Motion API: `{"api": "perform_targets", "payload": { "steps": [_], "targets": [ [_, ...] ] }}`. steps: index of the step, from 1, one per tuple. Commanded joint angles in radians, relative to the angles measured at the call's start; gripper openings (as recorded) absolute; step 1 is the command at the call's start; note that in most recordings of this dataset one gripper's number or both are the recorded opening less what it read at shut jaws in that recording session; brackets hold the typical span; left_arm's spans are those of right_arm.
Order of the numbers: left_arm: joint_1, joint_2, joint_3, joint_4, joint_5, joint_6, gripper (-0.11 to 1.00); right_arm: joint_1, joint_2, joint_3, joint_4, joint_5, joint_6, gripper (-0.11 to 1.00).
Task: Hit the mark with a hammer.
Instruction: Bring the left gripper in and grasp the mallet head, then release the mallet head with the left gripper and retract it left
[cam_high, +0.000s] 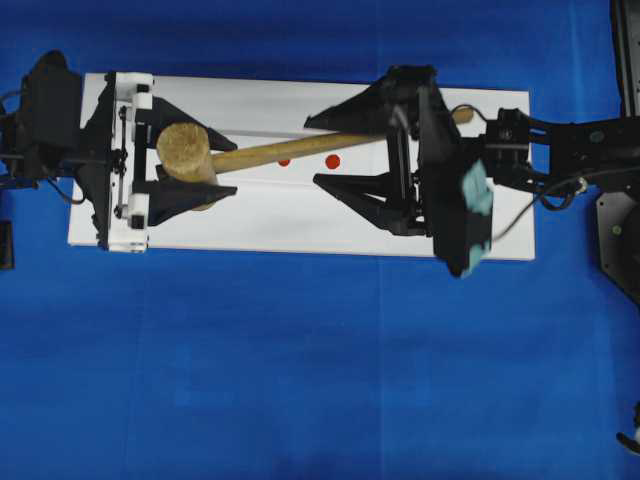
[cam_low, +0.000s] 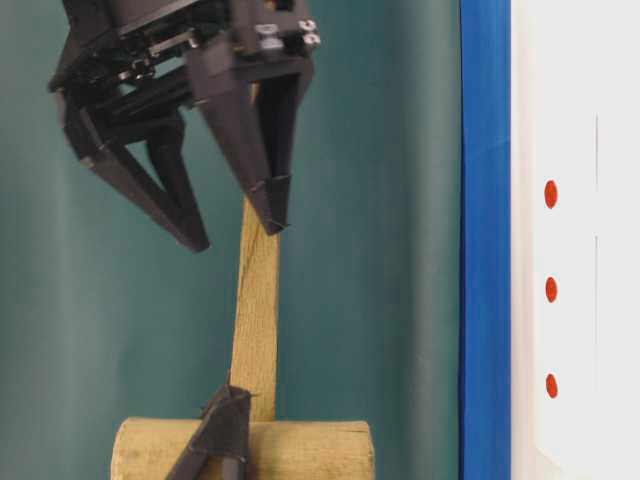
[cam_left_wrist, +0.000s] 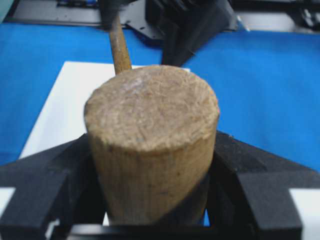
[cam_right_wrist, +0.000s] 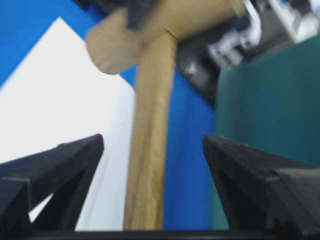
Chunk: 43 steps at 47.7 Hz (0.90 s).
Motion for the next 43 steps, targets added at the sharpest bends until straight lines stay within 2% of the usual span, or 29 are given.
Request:
{"api": "perform_targets", "payload": {
  "steps": [1,4,7,14,27,35,37,39,43],
  "targets": [
    [-0.021,-0.012,-0.014,0.003,-0.002,0.074,0.45,-0.003,-0.032,-0.021,0.101,0.014,0.038,0.94],
    [-0.029,-0.014,-0.014,0.002,-0.002,0.127,0.45,-0.005,-0.038,-0.021,0.147,0.04,0.06,0.95],
    [-0.034,-0.014,-0.014,-0.002,-0.002,0.156,0.45,-0.005,-0.041,-0.021,0.17,0.072,0.074,0.95],
    [-0.034,-0.014,-0.014,-0.002,-0.002,0.156,0.45,-0.005,-0.043,-0.025,0.218,0.127,0.092,0.95],
    [-0.034,-0.011,-0.017,-0.002,0.0,0.156,0.45,-0.005,-0.041,-0.025,0.245,0.146,0.097,0.95],
    [-0.035,-0.008,-0.018,-0.002,0.0,0.155,0.45,-0.012,-0.037,-0.025,0.298,0.183,0.106,0.92],
    [-0.035,-0.008,-0.018,-0.002,0.0,0.155,0.45,-0.015,-0.035,-0.026,0.311,0.189,0.109,0.89],
    [-0.035,-0.008,-0.018,-0.003,0.0,0.155,0.45,-0.018,-0.034,-0.026,0.318,0.196,0.11,0.81],
    [-0.035,-0.006,-0.02,-0.003,0.0,0.155,0.45,-0.023,-0.034,-0.023,0.321,0.196,0.114,0.55]
  ]
}}
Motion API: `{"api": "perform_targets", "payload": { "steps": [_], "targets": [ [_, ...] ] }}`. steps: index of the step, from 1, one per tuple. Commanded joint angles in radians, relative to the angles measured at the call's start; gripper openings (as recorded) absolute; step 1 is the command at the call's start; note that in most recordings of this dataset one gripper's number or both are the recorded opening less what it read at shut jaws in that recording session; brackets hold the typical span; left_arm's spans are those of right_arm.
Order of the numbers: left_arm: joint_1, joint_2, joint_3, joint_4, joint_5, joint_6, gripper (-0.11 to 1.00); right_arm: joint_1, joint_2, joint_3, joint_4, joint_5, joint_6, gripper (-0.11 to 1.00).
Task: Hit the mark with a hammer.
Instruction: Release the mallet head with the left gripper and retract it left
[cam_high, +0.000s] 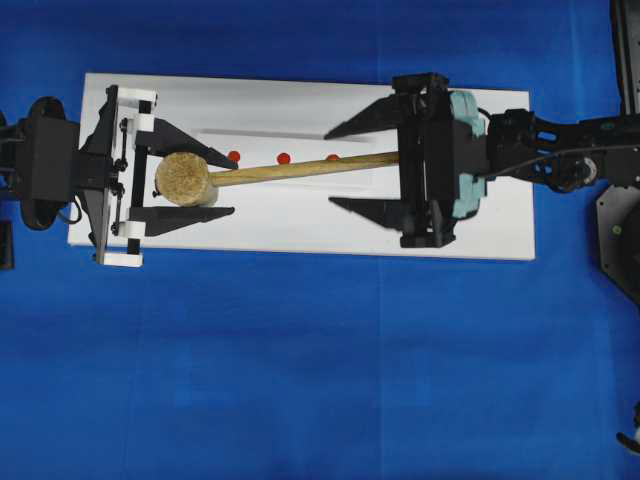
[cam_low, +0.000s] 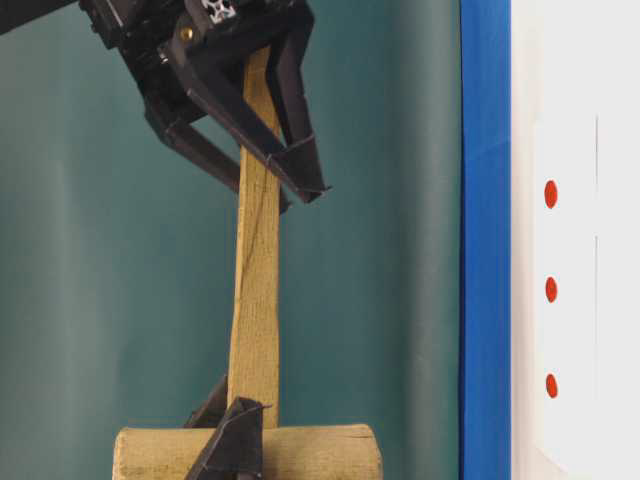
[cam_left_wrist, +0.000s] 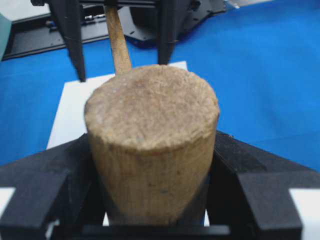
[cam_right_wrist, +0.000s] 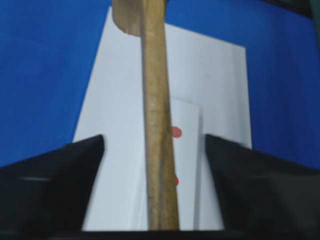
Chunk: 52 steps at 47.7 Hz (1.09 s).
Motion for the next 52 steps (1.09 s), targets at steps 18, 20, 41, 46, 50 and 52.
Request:
{"api": "perform_targets", "payload": {
  "steps": [18,20,41,46,50,52],
  "targets": [
    [-0.003,-0.008,-0.023,-0.003,-0.009,-0.029,0.45,-0.005,-0.011,-0.025,0.012,0.014,0.011,0.02],
    [-0.003,-0.006,-0.023,-0.003,-0.008,-0.031,0.45,-0.005,-0.012,-0.025,0.014,0.014,0.011,0.02],
    [0.011,-0.006,-0.025,-0.003,-0.008,-0.032,0.45,-0.005,-0.011,-0.025,0.015,0.025,0.023,0.02],
    [0.012,-0.006,-0.025,-0.005,-0.009,-0.035,0.45,-0.005,-0.011,-0.025,0.015,0.025,0.023,0.02],
    [0.021,-0.006,-0.025,-0.008,-0.009,-0.058,0.45,-0.005,-0.012,-0.025,0.015,0.025,0.023,0.02],
    [0.028,-0.005,-0.025,-0.008,-0.009,-0.074,0.45,-0.005,-0.011,-0.025,0.017,0.025,0.025,0.02]
  ]
}}
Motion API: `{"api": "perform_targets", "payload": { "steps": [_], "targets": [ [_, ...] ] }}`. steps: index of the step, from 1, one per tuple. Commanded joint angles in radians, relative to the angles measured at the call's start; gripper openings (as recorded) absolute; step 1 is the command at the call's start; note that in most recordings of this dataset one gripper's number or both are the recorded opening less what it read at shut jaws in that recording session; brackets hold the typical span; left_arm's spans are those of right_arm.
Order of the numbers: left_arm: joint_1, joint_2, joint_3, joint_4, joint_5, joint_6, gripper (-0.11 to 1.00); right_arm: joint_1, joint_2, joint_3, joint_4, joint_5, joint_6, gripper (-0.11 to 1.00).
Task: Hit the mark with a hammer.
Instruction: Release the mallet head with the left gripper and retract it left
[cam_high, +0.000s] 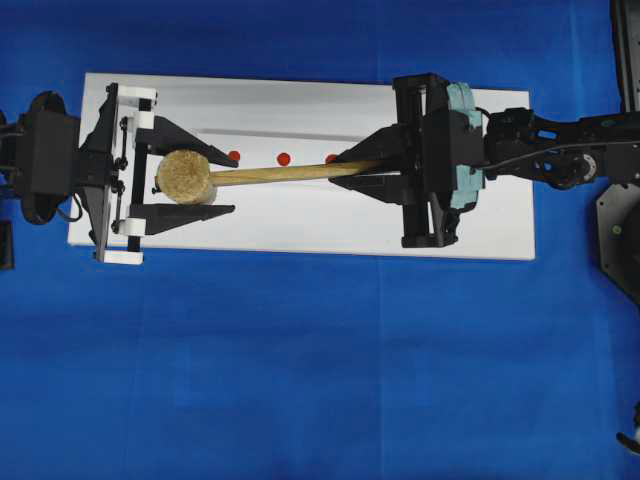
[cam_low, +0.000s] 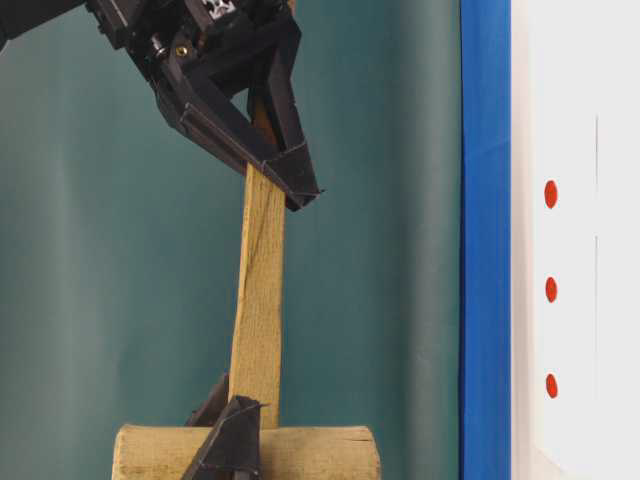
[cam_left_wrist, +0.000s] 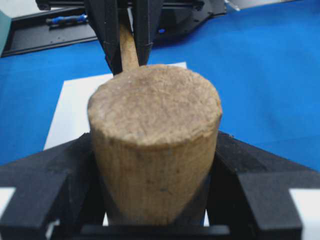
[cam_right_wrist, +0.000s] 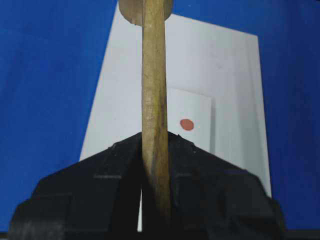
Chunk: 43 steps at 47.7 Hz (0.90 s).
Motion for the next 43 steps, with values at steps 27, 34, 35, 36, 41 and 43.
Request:
{"api": "perform_targets", "payload": {
  "steps": [27,34,35,36,41,43],
  "targets": [
    [0.038,-0.074,0.029,-0.006,0.015,-0.061,0.89,-0.003,-0.026,-0.008,0.038,0.008,0.014,0.02],
    [0.038,-0.15,0.084,-0.006,0.054,-0.066,0.89,-0.003,-0.06,0.023,0.061,0.009,0.014,0.02],
    [0.038,-0.163,0.092,-0.006,0.061,-0.069,0.89,-0.005,-0.066,0.028,0.063,0.009,0.014,0.02],
    [0.038,-0.175,0.101,-0.006,0.071,-0.071,0.89,-0.003,-0.072,0.034,0.066,0.009,0.014,0.02],
    [0.038,-0.253,0.138,-0.006,0.141,-0.074,0.89,-0.005,-0.104,0.063,0.083,0.009,0.014,0.02],
    [0.038,-0.284,0.152,-0.006,0.176,-0.074,0.89,-0.005,-0.114,0.072,0.087,0.009,0.014,0.02]
  ]
}}
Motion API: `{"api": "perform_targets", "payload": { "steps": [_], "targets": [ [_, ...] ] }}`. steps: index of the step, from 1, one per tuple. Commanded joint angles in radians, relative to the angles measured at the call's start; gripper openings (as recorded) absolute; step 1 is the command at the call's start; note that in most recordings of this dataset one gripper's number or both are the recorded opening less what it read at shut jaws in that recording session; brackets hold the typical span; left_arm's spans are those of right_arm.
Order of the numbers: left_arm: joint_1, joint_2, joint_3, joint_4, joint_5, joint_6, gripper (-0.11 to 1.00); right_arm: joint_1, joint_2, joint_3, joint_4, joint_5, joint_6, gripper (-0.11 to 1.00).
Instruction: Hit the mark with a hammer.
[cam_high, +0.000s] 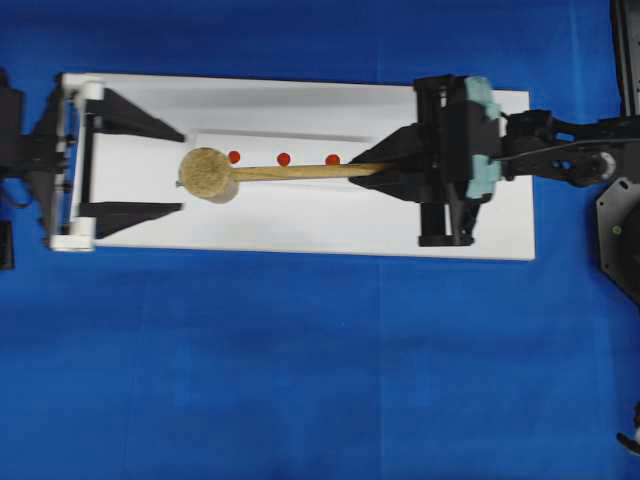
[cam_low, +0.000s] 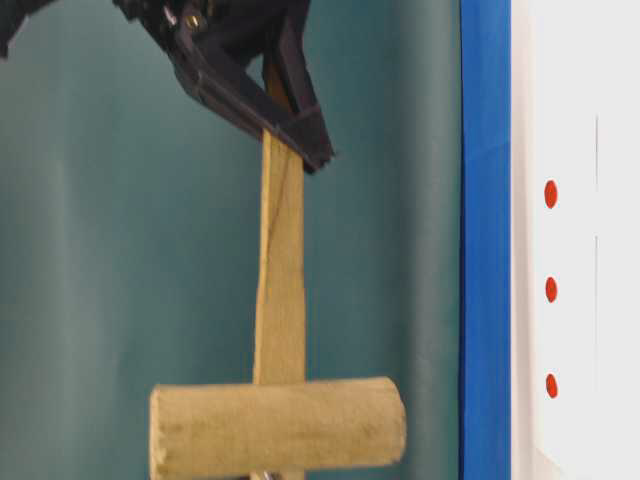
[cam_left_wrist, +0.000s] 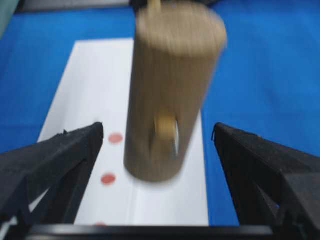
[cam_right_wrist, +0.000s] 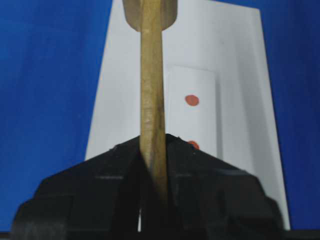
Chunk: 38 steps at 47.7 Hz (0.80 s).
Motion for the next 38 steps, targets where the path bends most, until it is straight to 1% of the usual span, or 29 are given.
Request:
{"api": "perform_targets", "payload": {
  "steps": [1,9,16,21,25,30,38],
  "targets": [
    [0.002,-0.066,0.011,-0.002,0.058,-0.002,0.89,0.002,-0.046,0.003,0.015,-0.005,0.003,0.02],
    [-0.002,-0.236,0.058,-0.002,0.224,-0.002,0.88,0.002,-0.057,0.018,0.025,-0.005,0.003,0.02],
    [-0.002,-0.373,0.097,0.0,0.324,-0.002,0.88,0.002,-0.044,0.012,0.025,-0.008,0.002,0.02],
    [-0.002,-0.457,0.121,0.0,0.365,-0.002,0.88,0.0,-0.034,0.009,0.025,-0.009,0.002,0.02],
    [-0.002,-0.486,0.13,0.0,0.377,-0.002,0.88,0.002,-0.025,0.008,0.025,-0.012,0.003,0.02],
    [-0.002,-0.488,0.137,0.0,0.38,-0.002,0.88,0.0,-0.014,0.005,0.025,-0.025,0.003,0.02],
    [-0.002,-0.477,0.138,0.0,0.38,-0.002,0.88,-0.04,-0.009,0.0,0.025,-0.075,0.002,0.02]
  ]
}}
